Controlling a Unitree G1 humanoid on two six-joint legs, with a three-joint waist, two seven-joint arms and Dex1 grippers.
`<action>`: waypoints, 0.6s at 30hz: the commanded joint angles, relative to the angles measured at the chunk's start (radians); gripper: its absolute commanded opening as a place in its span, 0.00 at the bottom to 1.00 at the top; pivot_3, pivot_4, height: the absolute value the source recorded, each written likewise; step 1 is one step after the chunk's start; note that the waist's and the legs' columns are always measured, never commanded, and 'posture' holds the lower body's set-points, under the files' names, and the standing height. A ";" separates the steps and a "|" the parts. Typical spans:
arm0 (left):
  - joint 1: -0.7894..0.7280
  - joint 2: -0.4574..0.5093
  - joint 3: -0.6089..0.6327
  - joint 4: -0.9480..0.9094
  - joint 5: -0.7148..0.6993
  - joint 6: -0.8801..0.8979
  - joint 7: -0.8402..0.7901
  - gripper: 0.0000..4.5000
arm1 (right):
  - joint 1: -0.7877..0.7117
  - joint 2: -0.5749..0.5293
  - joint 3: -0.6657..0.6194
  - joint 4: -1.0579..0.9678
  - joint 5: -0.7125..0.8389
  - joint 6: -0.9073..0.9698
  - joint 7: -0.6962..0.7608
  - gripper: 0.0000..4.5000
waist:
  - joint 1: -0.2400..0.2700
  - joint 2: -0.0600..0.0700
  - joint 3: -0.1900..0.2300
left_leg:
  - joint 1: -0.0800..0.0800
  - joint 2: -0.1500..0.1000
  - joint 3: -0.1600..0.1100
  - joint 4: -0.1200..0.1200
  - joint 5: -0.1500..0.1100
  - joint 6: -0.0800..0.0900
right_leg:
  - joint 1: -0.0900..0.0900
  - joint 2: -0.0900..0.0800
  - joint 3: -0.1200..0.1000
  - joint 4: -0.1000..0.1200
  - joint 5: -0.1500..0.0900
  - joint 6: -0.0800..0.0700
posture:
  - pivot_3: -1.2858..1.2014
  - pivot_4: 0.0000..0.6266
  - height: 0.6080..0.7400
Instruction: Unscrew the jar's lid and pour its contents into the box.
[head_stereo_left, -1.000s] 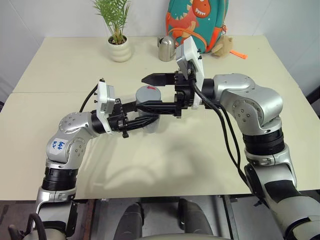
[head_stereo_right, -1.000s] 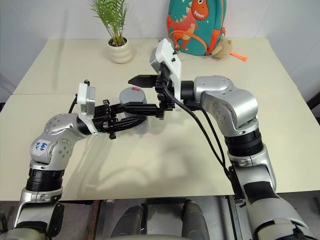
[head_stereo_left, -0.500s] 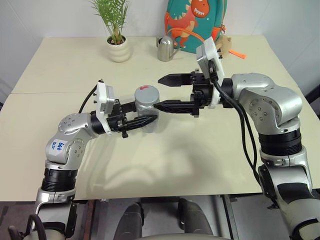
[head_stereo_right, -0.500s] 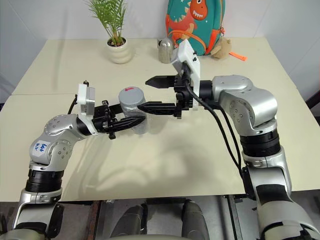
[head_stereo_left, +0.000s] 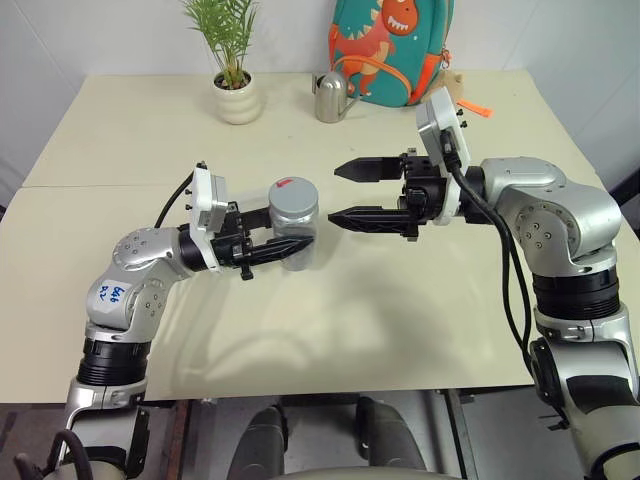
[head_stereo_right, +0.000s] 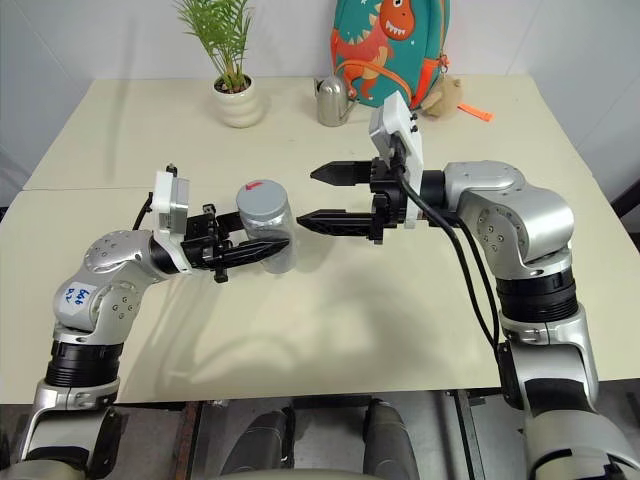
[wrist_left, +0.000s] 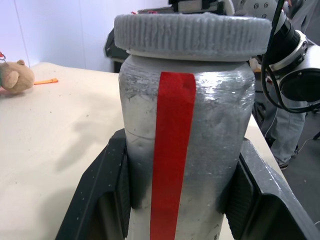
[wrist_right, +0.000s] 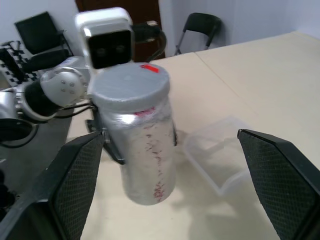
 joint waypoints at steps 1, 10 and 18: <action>0.000 0.009 0.021 -0.040 -0.018 -0.002 -0.005 0.43 | -0.025 0.010 -0.040 -0.070 0.058 0.013 -0.004 0.99 | 0.000 0.000 0.000 | 0.000 0.000 0.000 0.000 0.000 0.000 | 0.000 0.000 0.000 0.000 0.000 0.000 | 0.52 0.24 1.00; -0.010 -0.003 0.009 -0.028 -0.014 -0.005 -0.008 0.43 | -0.099 0.119 0.056 -0.064 -0.005 -0.005 -0.093 0.99 | -0.001 0.000 0.000 | 0.000 0.000 0.000 0.001 0.000 0.000 | 0.000 0.000 0.000 0.001 0.000 0.000 | 0.52 0.24 1.00; -0.022 -0.010 0.003 -0.021 -0.011 -0.002 -0.014 0.43 | -0.118 0.171 0.094 -0.031 -0.057 -0.036 -0.099 0.99 | 0.002 0.000 0.000 | 0.000 0.000 0.000 0.001 0.000 0.000 | 0.000 0.000 0.000 0.001 0.000 0.000 | 0.52 0.24 1.00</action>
